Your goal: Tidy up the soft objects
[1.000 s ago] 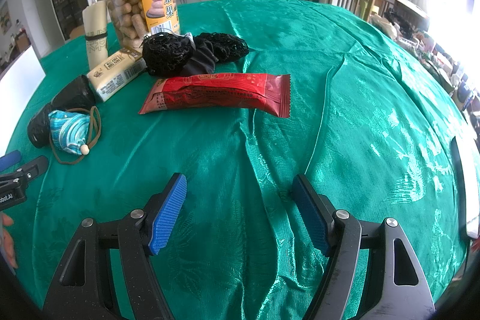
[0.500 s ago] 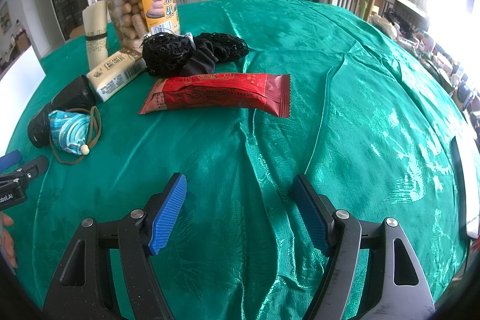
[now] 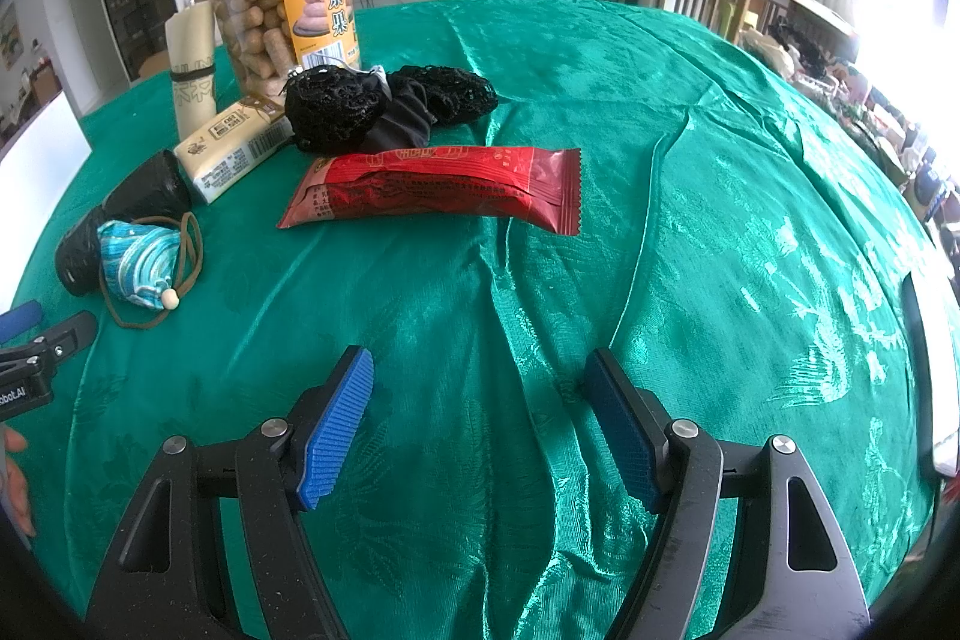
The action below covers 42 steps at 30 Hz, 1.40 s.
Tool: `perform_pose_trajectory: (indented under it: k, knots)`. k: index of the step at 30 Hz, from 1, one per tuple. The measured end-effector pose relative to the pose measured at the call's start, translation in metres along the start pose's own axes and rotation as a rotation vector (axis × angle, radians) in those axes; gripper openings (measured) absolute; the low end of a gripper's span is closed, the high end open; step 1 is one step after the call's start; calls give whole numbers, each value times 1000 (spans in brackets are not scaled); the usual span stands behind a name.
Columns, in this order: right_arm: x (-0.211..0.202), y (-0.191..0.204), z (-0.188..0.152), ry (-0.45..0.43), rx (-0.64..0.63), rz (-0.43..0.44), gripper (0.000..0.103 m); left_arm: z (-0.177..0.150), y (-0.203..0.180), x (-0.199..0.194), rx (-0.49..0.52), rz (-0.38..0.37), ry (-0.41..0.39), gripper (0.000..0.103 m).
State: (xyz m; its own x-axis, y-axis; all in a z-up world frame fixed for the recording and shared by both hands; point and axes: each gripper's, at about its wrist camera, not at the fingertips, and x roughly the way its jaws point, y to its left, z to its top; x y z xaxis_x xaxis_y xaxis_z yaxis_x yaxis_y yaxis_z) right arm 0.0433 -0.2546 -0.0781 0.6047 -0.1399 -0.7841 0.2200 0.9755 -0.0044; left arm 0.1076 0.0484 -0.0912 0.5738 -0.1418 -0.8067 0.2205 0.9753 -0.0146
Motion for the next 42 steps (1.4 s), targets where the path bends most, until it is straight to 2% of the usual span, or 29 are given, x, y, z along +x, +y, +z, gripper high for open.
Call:
perform_pose_trajectory:
  k: [9,12,15,17,21,24,28,30,32,35,39,40,42]
  knots:
    - [0,0,0,-1,0,2,76,0,0,1,0,0,0,103]
    - [2,3,1,11,-19,17,84,0,0,1,-1,-1,0,103]
    - [2,4,0,11,-20,17,85,2,-1,0,2,-5,4,103]
    - [1,5,-1,11,-20,18,85,4,0,-2,22,-17,25,103]
    - [1,5,-1,11,-19,19,85,12,1,-2,48,-22,135,103]
    - [1,5,-1,11,-19,19,85,23,-4,-14,77,-43,87,103]
    - [1,5,-1,11,-19,20,85,56,-22,-27,170,-29,10,103]
    - [1,5,-1,11,-19,20,85,72,-25,-26,171,-65,-13,103]
    - [1,5,-1,11,-19,20,85,92,-26,-16,140,-152,-7,103]
    - [1,5,-1,11,-19,20,85,108,-35,13,139,-262,87,102]
    - [1,5,-1,11,-19,20,85,109,-51,38,186,-283,173,99]
    - [1,5,-1,11,-19,20,85,108,-52,41,183,-287,180,99]
    - [1,5,-1,11,-19,20,85,104,-46,44,139,-285,182,73]
